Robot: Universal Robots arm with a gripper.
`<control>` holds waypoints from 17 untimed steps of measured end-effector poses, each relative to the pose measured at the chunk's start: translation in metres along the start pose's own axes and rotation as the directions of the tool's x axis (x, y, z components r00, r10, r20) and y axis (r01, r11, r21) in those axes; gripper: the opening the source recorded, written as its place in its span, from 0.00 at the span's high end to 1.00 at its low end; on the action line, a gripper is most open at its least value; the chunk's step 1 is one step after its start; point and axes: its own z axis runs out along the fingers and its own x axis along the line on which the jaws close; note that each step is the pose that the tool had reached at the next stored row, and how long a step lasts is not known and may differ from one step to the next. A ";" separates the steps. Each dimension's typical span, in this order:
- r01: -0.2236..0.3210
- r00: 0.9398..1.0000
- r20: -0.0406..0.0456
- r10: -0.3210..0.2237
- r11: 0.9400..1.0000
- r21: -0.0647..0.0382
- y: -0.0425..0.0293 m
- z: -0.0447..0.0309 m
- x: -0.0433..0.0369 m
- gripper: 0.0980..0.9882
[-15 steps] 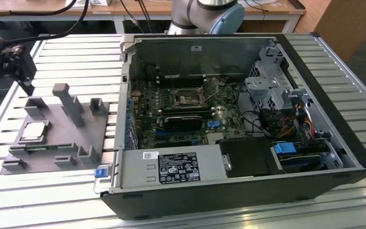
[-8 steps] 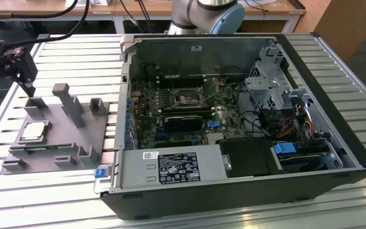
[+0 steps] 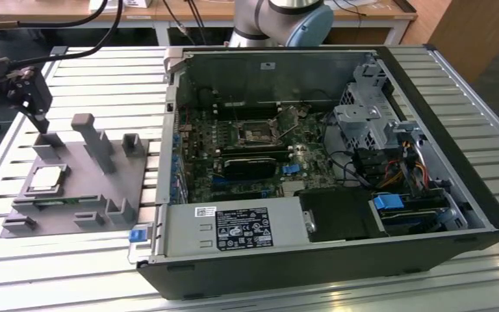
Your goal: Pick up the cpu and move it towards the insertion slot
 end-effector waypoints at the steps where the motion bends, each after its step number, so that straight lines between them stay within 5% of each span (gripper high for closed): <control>1: 0.000 1.000 0.000 0.000 1.000 0.000 0.0000 0.0003 0.0000 0.30; 17: 0.000 1.000 0.000 0.000 1.000 0.000 -0.0001 0.0039 0.0000 0.30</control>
